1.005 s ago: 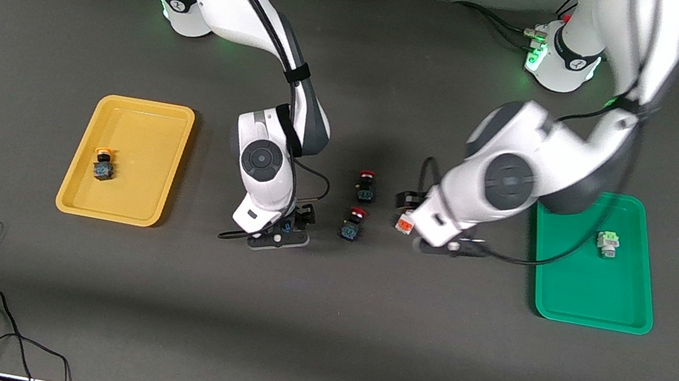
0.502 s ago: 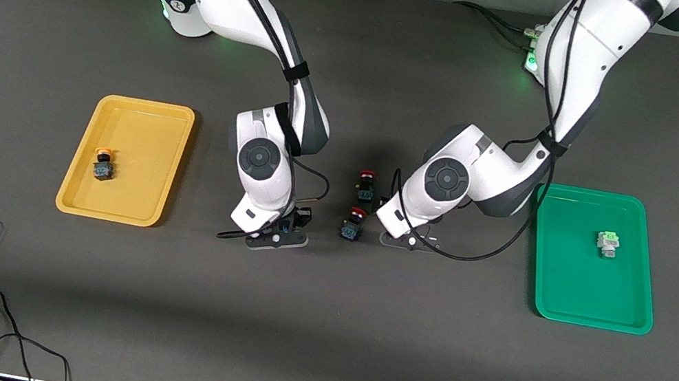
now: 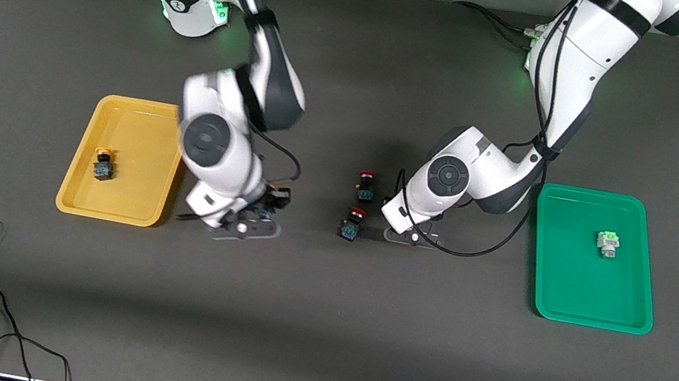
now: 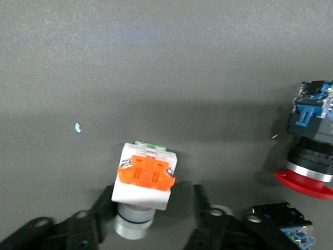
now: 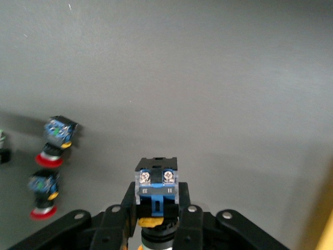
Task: Place green and yellow buttons in trays
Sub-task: 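Carry the yellow button to the yellow tray while the left gripper carries orange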
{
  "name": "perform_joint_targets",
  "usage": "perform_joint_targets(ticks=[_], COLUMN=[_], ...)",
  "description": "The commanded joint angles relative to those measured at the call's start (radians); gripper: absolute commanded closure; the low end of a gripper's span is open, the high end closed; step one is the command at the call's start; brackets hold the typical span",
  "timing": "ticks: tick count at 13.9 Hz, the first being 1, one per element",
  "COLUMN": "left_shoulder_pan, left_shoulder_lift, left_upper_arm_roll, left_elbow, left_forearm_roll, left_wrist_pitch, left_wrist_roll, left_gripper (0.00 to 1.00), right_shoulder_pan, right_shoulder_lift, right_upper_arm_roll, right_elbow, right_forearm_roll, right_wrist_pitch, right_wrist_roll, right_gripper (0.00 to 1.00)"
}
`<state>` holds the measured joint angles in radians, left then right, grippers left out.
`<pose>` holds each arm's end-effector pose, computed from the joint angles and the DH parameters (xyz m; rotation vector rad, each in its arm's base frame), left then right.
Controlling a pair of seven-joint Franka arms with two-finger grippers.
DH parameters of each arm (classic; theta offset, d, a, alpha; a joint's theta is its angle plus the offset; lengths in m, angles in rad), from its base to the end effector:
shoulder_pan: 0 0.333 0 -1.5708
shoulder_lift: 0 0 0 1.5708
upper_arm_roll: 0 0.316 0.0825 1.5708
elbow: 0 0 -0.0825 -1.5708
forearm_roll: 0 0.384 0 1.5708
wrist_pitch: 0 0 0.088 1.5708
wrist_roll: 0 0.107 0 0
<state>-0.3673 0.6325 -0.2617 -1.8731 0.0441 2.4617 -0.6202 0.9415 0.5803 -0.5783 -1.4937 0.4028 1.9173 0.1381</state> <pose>0.5170 -0.3670 0.1806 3.0482 0.0052 -0.1400 0.6065 0.3313 0.3683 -3.0803 -0.2205 0.1095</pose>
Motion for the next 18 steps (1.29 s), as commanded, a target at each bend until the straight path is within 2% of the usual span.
perform_joint_targets(ticks=[1, 4, 7, 8, 9, 11, 13, 15, 18], left_shoulder_pan=[-0.006, 0.001, 0.013, 0.033, 0.045, 0.077, 0.17, 0.288, 0.456], left_shoulder_lift=[-0.014, -0.054, -0.158, -0.19, -0.218, -0.253, -0.29, -0.321, -0.34], left_upper_arm_roll=[0.01, 0.012, 0.012, 0.009, 0.009, 0.01, 0.009, 0.01, 0.013], left_elbow=[-0.009, 0.015, 0.101, 0.142, 0.191, 0.293, 0.363, 0.38, 0.351], left_forearm_roll=[0.016, 0.016, 0.014, 0.01, 0.005, 0.0, -0.004, -0.003, 0.013], left_wrist_pitch=[-0.004, -0.106, -0.368, -0.489, -0.598, -0.809, -0.964, -1.042, -1.054], left_wrist_roll=[-0.041, -0.041, -0.026, -0.021, -0.006, 0.048, 0.184, 0.375, 0.636], left_gripper=[1.0, 1.0, 1.0, 1.0, 1.0, 1.0, 1.0, 1.0, 1.0], right_shoulder_pan=[-0.006, -0.003, -0.003, -0.004, -0.006, -0.007, -0.007, -0.007, -0.006], right_shoulder_lift=[-0.06, -0.077, -0.099, -0.099, -0.099, -0.1, -0.097, -0.074, -0.036], right_upper_arm_roll=[-0.069, -0.217, -0.362, -0.388, -0.397, -0.402, -0.402, -0.397, -0.387], right_elbow=[-0.003, -0.046, -0.138, -0.167, -0.207, -0.348, -0.477, -0.566, -0.643], right_forearm_roll=[-0.004, -0.007, -0.005, -0.001, 0.004, 0.013, 0.075, 0.154, 0.26], right_wrist_pitch=[-0.098, -0.145, -0.146, -0.141, -0.126, 0.016, 0.153, 0.253, 0.334], right_wrist_roll=[-0.011, -0.122, -0.331, -0.368, -0.397, -0.454, -0.533, -0.606, -0.713], right_gripper=[0.92, 0.92, 0.92, 0.92, 0.92, 0.92, 0.92, 0.92, 0.92])
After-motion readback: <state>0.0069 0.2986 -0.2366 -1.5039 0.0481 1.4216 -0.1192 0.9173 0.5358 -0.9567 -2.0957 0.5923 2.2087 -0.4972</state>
